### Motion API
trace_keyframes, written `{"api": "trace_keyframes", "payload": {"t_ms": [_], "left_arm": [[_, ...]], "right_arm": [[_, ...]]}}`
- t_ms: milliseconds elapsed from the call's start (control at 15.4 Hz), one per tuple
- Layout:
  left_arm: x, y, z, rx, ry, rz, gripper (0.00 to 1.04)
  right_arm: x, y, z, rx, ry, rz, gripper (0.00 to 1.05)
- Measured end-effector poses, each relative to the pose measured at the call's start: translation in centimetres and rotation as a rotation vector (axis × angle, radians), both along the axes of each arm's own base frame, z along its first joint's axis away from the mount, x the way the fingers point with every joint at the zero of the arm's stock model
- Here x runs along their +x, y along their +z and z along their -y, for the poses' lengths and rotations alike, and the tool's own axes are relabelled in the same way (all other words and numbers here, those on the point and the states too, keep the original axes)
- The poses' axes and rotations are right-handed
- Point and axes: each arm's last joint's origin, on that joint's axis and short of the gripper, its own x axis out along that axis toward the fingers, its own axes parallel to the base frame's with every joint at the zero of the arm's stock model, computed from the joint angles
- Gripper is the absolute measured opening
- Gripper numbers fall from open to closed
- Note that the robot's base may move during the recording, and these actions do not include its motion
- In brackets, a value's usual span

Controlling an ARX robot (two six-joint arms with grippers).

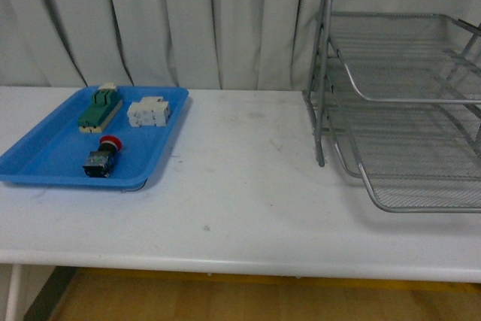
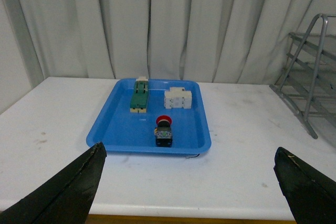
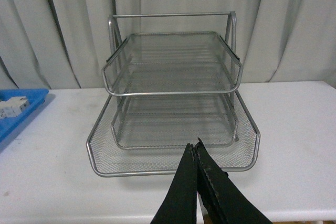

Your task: Place button on rack with both arms

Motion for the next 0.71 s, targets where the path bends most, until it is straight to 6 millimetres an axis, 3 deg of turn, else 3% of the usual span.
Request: {"api": "trace_keyframes", "payload": {"t_ms": [583,712], "left_arm": [[0.0,0.0,0.0,0.000,0.000,0.000,0.98],[0.0,0.0,0.0,0.000,0.000,0.000,0.98]], "right_arm": [[-1.5,-0.3,0.0,0.000,-0.003,-0.006,0.02],[-1.5,-0.3,0.0,-0.002,-0.003,-0.007,0.16]]}}
